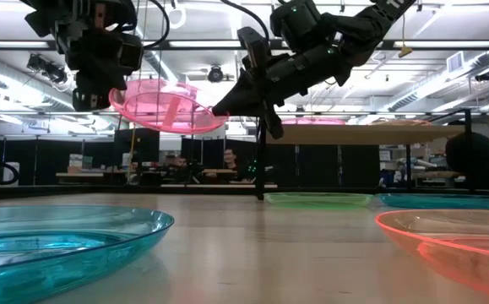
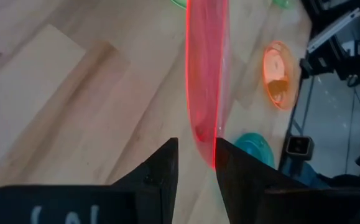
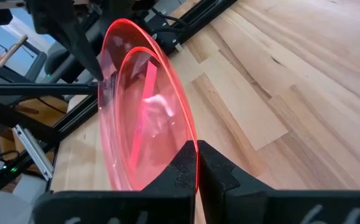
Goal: Place and stack plates onto a shelf
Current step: Stack the pink plate on top of the orange plate on the shelf
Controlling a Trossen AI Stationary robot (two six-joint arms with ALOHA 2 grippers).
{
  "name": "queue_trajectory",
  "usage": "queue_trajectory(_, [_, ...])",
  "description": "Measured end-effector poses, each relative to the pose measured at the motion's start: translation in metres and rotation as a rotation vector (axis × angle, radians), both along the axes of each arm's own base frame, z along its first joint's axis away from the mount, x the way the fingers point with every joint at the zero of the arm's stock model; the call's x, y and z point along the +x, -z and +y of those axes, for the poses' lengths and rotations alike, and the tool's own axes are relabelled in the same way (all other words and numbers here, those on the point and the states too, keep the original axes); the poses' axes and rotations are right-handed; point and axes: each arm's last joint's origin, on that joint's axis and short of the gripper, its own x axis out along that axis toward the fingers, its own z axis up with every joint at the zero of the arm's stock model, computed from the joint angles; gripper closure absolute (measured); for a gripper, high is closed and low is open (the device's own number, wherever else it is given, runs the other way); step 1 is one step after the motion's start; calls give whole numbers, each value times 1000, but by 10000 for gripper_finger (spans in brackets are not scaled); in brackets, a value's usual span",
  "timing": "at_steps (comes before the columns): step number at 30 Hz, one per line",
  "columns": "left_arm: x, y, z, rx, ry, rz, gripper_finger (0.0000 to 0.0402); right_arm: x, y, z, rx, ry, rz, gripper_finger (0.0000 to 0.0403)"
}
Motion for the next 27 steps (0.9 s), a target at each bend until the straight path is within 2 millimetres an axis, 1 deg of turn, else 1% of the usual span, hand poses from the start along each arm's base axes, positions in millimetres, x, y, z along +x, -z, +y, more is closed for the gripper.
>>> queue_trajectory(9, [-2,1,-1,-22,13,19,292,-1,-1,-4,4,4,-2,392])
queue_trajectory(14, [-3,2,-2,-29,14,38,292,-5,-9,-5,1,7,-9,392])
queue_trajectory(20, [-3,2,-4,-28,26,38,292,-18,-31,-9,-14,37,-2,392])
queue_trajectory(27, [-1,2,-9,-23,55,39,292,-44,-64,-14,-45,86,4,392])
